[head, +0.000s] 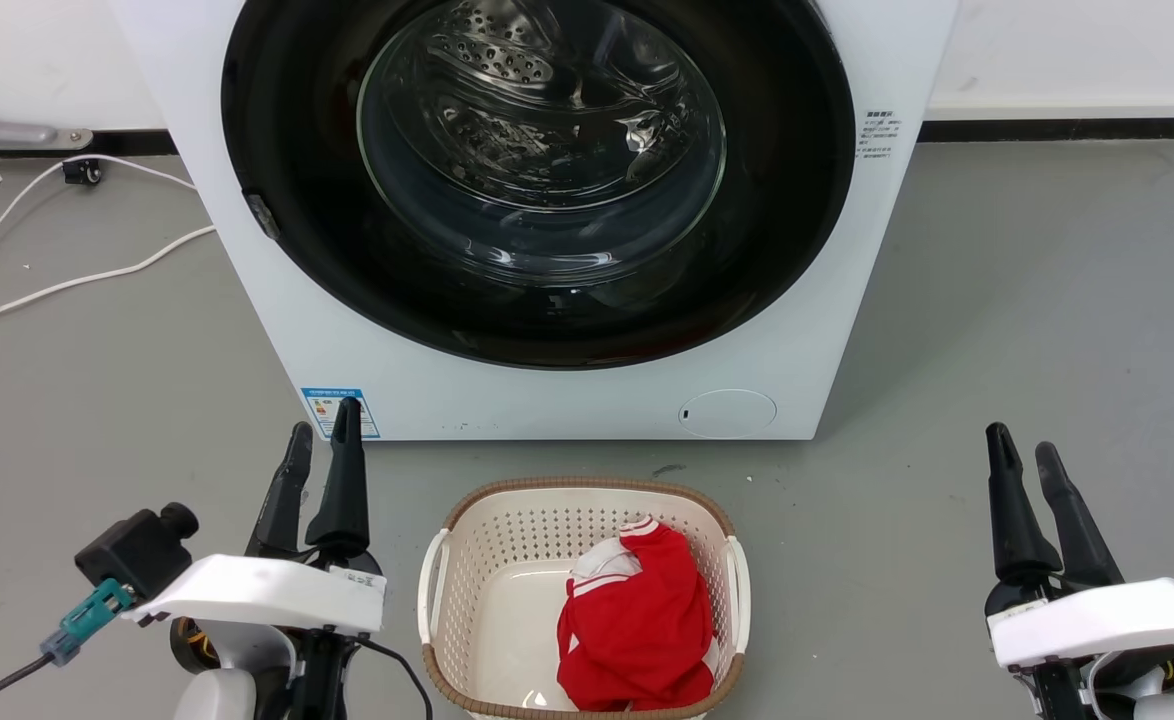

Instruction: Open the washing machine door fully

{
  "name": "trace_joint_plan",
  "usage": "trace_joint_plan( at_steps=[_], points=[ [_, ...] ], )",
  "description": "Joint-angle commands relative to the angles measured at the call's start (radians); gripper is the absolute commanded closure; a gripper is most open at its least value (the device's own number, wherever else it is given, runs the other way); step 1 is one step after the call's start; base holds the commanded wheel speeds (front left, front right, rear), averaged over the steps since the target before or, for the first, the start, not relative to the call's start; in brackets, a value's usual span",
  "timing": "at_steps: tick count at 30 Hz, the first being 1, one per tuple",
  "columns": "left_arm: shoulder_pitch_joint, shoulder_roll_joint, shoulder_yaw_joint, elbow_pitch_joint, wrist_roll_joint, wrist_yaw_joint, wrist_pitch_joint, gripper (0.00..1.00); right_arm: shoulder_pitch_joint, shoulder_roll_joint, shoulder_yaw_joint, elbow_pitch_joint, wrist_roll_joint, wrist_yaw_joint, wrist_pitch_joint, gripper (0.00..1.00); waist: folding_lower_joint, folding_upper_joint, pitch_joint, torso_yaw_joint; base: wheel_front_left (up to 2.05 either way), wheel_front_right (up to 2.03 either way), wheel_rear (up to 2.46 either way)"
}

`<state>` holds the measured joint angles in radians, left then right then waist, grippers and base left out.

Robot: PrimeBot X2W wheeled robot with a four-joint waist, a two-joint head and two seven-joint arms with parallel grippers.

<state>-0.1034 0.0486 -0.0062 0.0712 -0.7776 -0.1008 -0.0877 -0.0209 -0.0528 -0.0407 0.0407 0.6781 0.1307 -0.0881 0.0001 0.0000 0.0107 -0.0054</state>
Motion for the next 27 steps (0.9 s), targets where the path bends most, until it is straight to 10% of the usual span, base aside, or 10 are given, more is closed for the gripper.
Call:
trace_joint_plan(
  at_steps=[1, 27],
  points=[
    [-0.01, 0.002, -0.005, -0.011, 0.032, 0.002, -0.008, 0.0, -0.007, -0.001, 0.001, -0.013, -0.032, 0.0, -0.01, 0.0, -0.0001, 0.0, 0.0, 0.0, 0.0, 0.0, 0.0],
    [-0.004, 0.02, -0.059, 0.016, 0.368, 0.041, -0.081, 0.0, 0.017, 0.001, -0.001, -0.037, -0.355, 0.0, -0.035, 0.0, -0.0001, 0.0, -0.004, -0.004, 0.0, 0.0, 0.0]
  ],
)
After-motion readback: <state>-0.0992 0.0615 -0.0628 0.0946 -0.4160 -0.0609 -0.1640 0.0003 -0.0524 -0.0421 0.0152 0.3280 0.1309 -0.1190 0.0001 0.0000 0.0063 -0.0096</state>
